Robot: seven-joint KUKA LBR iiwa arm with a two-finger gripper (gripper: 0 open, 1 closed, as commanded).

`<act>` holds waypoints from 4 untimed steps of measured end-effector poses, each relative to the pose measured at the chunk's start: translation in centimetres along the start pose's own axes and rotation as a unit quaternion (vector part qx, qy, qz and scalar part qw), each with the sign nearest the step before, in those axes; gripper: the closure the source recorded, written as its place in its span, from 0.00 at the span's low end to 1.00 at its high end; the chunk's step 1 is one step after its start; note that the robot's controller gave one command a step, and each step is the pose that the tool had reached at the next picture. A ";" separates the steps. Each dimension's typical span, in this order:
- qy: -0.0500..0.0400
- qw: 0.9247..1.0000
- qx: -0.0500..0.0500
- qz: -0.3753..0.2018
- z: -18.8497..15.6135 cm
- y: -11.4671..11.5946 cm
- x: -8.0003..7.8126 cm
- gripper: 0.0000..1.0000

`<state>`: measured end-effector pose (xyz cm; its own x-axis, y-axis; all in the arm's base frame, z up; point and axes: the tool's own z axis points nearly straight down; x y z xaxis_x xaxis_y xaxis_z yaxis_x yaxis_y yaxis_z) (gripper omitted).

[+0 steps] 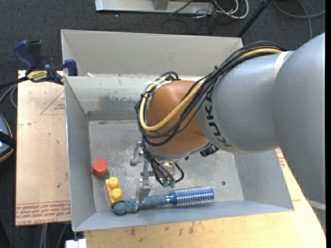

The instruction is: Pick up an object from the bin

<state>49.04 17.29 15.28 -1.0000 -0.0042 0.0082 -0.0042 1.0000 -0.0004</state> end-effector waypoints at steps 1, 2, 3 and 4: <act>-0.004 0.976 0.000 -0.218 6.4 4.4 -1.4 0.00; -0.004 0.976 0.000 -0.216 6.3 4.3 -1.5 1.00; -0.007 0.976 0.000 -0.216 6.2 4.3 -1.6 0.00; -0.005 0.976 0.000 -0.216 6.3 4.3 -1.5 1.00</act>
Offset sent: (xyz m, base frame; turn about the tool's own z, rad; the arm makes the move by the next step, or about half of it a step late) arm 0.0136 0.0430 -0.0627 -0.4391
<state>50.44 21.60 8.98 -0.9047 -0.4261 -0.0020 -0.4261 0.9047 0.0015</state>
